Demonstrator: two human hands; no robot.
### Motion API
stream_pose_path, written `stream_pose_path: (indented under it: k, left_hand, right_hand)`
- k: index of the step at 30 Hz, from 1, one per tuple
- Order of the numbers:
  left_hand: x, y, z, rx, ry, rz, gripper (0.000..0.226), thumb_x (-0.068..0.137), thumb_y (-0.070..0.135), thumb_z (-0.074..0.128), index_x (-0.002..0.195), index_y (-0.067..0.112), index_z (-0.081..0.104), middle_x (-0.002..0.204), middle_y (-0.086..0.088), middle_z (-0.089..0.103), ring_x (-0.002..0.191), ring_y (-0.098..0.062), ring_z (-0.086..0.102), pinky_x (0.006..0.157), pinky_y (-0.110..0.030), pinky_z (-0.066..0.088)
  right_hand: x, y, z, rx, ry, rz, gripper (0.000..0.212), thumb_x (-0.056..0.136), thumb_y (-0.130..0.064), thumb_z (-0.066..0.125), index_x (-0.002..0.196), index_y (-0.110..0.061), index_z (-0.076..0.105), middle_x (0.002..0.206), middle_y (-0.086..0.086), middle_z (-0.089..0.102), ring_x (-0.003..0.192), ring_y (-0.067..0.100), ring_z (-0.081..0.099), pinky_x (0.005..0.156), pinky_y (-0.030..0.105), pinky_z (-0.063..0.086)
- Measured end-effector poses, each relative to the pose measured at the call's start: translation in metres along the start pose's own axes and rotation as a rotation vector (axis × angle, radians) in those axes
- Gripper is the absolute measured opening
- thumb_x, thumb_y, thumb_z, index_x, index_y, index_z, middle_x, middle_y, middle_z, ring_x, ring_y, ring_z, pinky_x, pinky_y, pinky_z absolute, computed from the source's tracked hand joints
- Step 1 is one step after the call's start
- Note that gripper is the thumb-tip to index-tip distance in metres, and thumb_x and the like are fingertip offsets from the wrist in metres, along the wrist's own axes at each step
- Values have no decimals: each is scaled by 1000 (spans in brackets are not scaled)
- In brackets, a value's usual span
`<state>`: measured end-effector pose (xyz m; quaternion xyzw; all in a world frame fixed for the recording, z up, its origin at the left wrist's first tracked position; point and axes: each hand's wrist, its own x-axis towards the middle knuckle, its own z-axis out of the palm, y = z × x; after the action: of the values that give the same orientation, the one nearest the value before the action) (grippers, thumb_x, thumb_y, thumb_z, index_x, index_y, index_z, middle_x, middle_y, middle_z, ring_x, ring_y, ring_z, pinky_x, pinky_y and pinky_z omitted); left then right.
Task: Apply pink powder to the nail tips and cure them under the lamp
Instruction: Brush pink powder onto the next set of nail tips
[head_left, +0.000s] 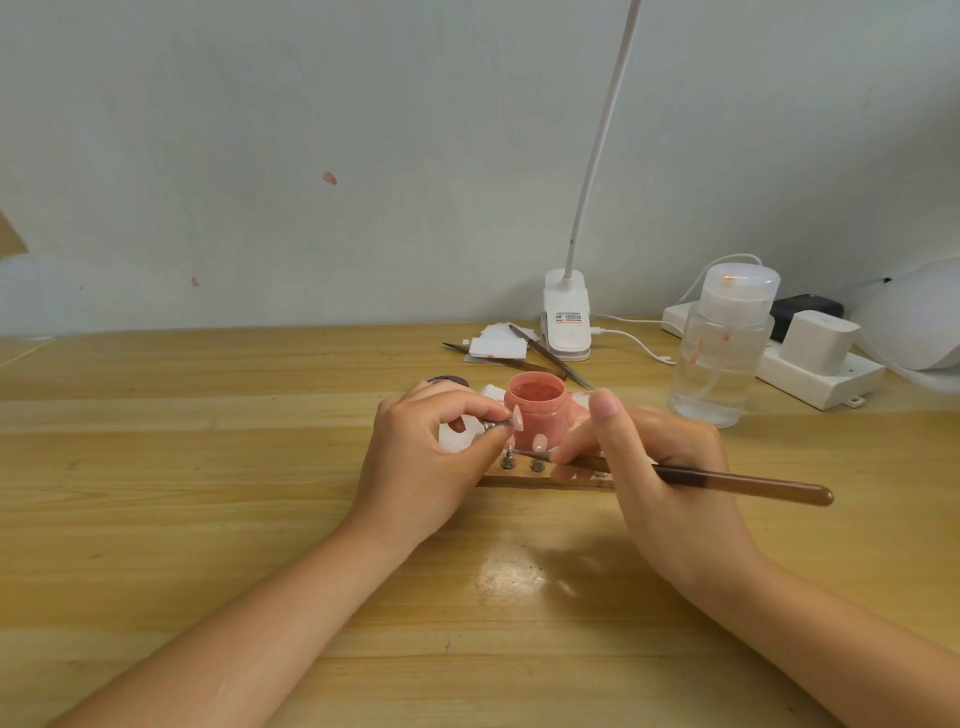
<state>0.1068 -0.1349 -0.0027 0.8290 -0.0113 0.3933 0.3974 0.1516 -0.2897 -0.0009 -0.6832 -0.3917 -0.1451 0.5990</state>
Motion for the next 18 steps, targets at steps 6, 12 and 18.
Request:
stream_pose_path:
  k: [6, 12, 18]
  left_hand:
    - [0, 1, 0, -7, 2, 25, 18, 64, 23, 67, 70, 39, 60, 71, 23, 60, 69, 1, 50, 76, -37, 43]
    - [0, -2, -1, 6, -6, 58, 21, 67, 14, 75, 73, 32, 66, 73, 21, 62, 71, -5, 52, 75, -41, 45]
    - [0, -3, -1, 4, -5, 56, 20, 67, 15, 77, 73, 31, 68, 72, 20, 62, 71, -4, 52, 74, -37, 44]
  right_hand:
    - [0, 0, 0, 15, -9, 3, 46, 88, -41, 39, 63, -16, 68, 63, -9, 66, 64, 6, 62, 65, 20, 45]
    - [1, 1, 0, -32, -9, -22, 45, 89, -40, 37, 67, -16, 69, 69, -9, 68, 68, 3, 62, 66, 17, 44]
    - [1, -2, -1, 44, 14, -13, 45, 90, -37, 39, 67, -12, 68, 68, -12, 66, 66, 1, 62, 62, 11, 43]
